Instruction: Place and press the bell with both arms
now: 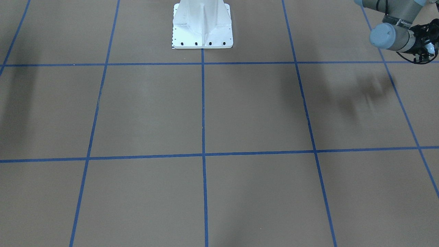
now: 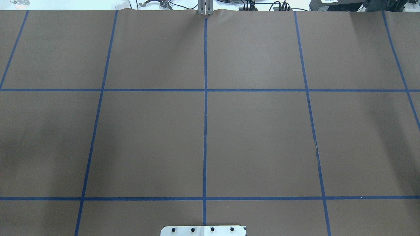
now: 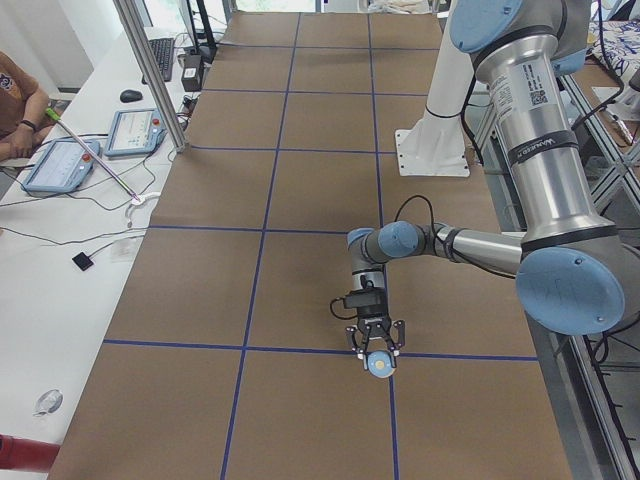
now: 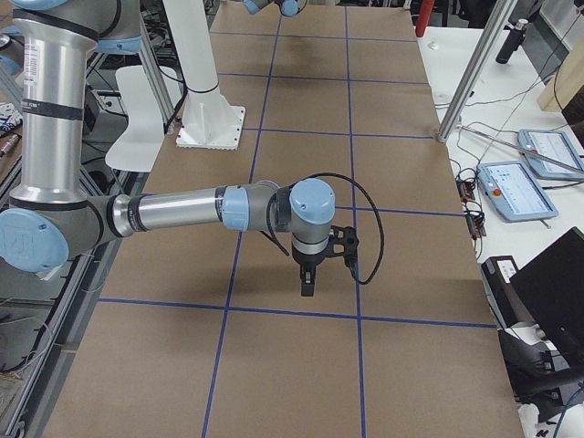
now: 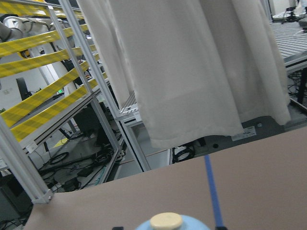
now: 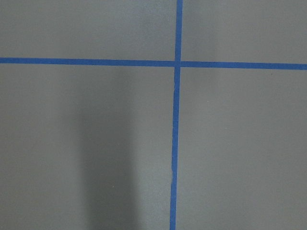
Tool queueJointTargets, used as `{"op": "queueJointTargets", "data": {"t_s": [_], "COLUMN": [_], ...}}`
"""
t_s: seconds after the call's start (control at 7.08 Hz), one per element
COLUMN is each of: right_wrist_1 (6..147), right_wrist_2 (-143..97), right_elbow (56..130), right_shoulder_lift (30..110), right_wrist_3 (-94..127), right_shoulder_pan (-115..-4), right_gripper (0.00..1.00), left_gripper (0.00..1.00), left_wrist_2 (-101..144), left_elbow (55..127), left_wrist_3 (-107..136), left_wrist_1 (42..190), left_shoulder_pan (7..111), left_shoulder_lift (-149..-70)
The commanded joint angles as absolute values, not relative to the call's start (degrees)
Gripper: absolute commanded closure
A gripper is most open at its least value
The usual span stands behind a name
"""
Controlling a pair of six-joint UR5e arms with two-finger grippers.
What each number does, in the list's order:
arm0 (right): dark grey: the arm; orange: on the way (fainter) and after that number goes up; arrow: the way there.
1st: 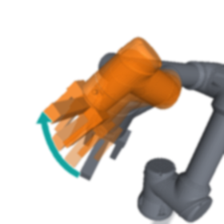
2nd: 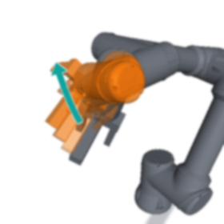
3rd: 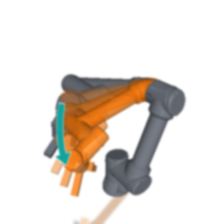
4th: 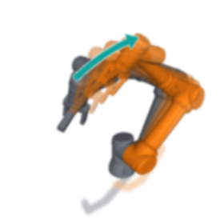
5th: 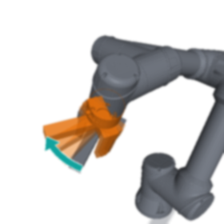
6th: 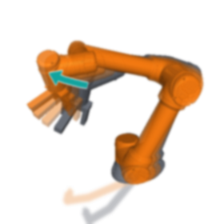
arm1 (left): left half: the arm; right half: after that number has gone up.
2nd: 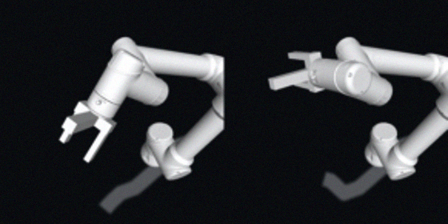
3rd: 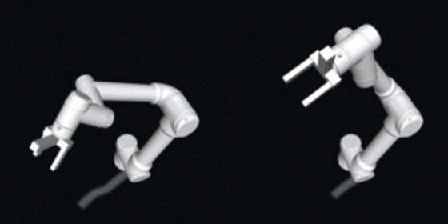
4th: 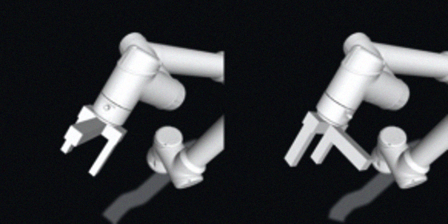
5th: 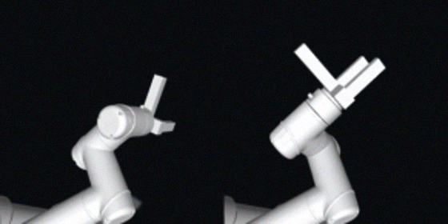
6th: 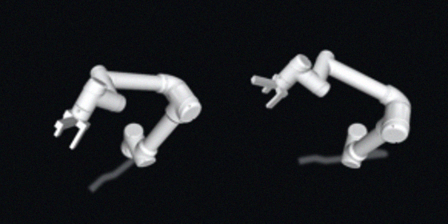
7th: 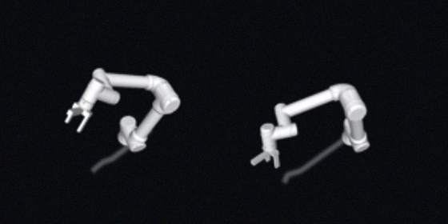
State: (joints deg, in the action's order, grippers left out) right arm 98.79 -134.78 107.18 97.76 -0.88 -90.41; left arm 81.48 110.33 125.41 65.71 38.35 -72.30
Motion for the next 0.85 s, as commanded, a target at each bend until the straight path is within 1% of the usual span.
{"op": "queueJointTargets", "data": {"t_s": [0.0, 0.28, 0.42, 0.56, 0.71], "right_wrist_1": [98.7, 98.7, 98.7, 98.7, 98.8], "right_wrist_2": [-134.6, -134.4, -134.3, -134.2, -134.3], "right_elbow": [107.0, 107.0, 107.0, 106.8, 106.4], "right_shoulder_lift": [97.6, 97.6, 97.3, 97.2, 97.3], "right_wrist_3": [-0.9, -0.9, -0.9, -0.9, -0.5], "right_shoulder_pan": [-90.4, -90.4, -90.4, -90.4, -90.4], "right_gripper": [0.00, 0.00, 0.00, 0.00, 0.00], "left_gripper": [1.00, 1.00, 1.00, 1.00, 1.00], "left_wrist_2": [76.3, 73.2, 73.2, 72.2, 68.7], "left_elbow": [104.9, 97.5, 94.3, 90.8, 90.2], "left_wrist_3": [115.0, 107.3, 104.5, 100.5, 98.2], "left_wrist_1": [65.7, 66.5, 71.3, 79.7, 86.5], "left_shoulder_pan": [46.4, 49.0, 49.0, 49.0, 48.3], "left_shoulder_lift": [-84.4, -98.5, -104.1, -107.0, -108.8]}}
